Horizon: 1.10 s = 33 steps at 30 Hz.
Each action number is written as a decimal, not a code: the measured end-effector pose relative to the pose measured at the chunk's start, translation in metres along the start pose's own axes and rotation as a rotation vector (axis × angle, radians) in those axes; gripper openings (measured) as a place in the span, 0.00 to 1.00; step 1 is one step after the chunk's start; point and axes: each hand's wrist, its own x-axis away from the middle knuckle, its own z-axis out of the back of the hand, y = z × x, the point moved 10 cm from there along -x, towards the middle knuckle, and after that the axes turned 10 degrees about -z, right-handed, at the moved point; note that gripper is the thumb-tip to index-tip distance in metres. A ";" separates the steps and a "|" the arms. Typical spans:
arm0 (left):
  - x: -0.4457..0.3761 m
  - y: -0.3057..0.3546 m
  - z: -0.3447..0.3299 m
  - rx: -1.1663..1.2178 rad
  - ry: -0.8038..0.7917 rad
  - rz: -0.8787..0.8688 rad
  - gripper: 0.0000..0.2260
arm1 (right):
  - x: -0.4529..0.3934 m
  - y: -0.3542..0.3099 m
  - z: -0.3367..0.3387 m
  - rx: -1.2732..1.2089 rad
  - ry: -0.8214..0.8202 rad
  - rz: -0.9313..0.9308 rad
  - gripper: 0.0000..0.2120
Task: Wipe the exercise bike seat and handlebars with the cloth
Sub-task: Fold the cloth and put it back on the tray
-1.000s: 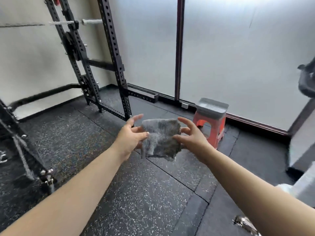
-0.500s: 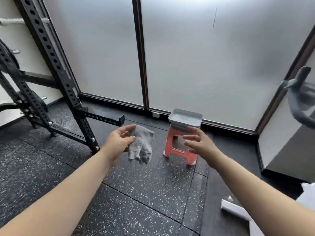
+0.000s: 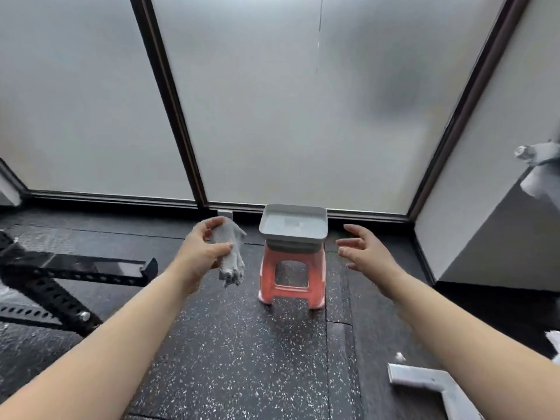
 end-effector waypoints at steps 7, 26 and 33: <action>-0.136 -0.012 -0.086 0.125 -0.252 0.017 0.26 | -0.110 -0.004 -0.001 -0.061 0.007 -0.076 0.22; -0.434 -0.127 -0.177 -0.245 -0.506 0.045 0.34 | -0.438 -0.050 -0.047 0.032 0.006 -0.113 0.25; -0.509 -0.207 -0.192 -0.370 -0.644 0.114 0.39 | -0.524 0.005 -0.065 0.022 0.022 -0.285 0.20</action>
